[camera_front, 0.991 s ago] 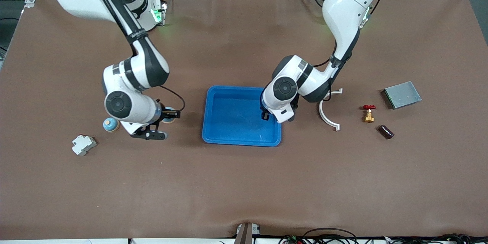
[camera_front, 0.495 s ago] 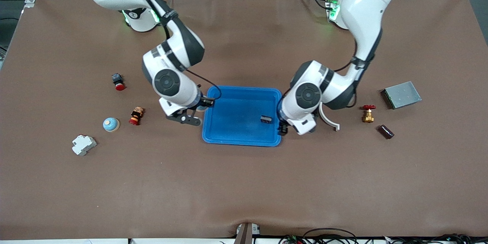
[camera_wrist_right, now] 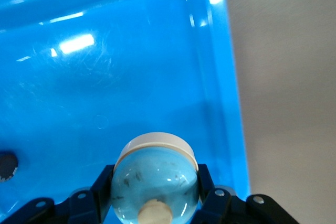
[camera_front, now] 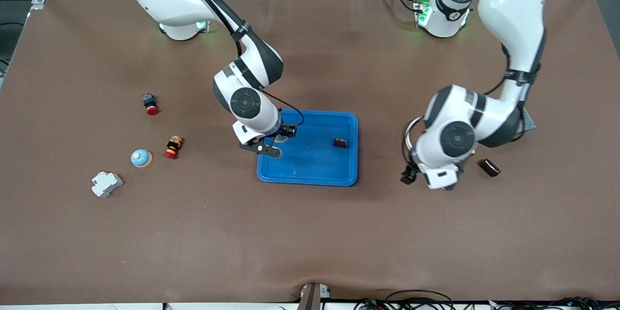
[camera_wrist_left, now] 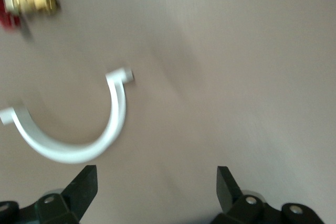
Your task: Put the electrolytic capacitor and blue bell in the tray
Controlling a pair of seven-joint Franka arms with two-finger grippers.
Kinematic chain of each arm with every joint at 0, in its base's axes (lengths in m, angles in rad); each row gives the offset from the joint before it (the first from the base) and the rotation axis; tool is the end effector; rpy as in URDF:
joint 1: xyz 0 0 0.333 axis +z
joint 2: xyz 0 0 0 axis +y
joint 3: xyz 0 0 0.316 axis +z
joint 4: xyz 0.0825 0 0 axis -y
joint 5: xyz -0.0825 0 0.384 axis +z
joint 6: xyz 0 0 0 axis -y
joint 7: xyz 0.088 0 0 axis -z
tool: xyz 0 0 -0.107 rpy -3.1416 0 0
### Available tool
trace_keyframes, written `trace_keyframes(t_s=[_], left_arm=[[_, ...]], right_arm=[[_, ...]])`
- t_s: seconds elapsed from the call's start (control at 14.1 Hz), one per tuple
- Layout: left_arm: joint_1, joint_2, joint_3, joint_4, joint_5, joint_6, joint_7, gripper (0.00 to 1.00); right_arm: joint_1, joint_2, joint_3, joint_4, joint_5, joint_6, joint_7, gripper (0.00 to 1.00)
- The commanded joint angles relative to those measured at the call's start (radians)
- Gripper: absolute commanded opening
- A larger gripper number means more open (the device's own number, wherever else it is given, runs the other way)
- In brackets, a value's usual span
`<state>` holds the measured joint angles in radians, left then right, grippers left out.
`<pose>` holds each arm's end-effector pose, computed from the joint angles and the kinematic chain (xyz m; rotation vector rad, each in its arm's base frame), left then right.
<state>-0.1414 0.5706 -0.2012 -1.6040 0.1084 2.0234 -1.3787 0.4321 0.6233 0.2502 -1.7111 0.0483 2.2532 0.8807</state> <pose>0.6426 -0.2050 0.2913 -2.6667 -1.4662 0.1562 0.5264 0.4091 0.2329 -3.0176 0.4113 0.2666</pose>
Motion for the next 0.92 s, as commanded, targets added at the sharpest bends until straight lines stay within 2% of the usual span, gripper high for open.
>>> trace_keyframes(t_s=[0.0, 0.21, 0.64, 0.85], left_arm=[[0.078, -0.026, -0.007, -0.031, 0.068, -0.037, 0.177, 1.00], [0.147, -0.044, -0.009, -0.040, 0.105, -0.064, 0.332, 1.00], [0.322, -0.032, -0.015, -0.062, 0.111, -0.023, 0.657, 1.00], [0.390, -0.032, -0.015, -0.126, 0.111, 0.099, 0.783, 1.00]], right_arm=[[0.013, 0.029, -0.006, 0.027, -0.001, 0.014, 0.018, 0.13], [0.019, 0.048, -0.006, 0.027, -0.011, 0.019, 0.015, 0.15], [0.031, 0.085, -0.009, 0.019, -0.015, 0.088, 0.011, 0.15], [0.036, 0.088, -0.012, 0.019, -0.027, 0.088, 0.011, 0.18]])
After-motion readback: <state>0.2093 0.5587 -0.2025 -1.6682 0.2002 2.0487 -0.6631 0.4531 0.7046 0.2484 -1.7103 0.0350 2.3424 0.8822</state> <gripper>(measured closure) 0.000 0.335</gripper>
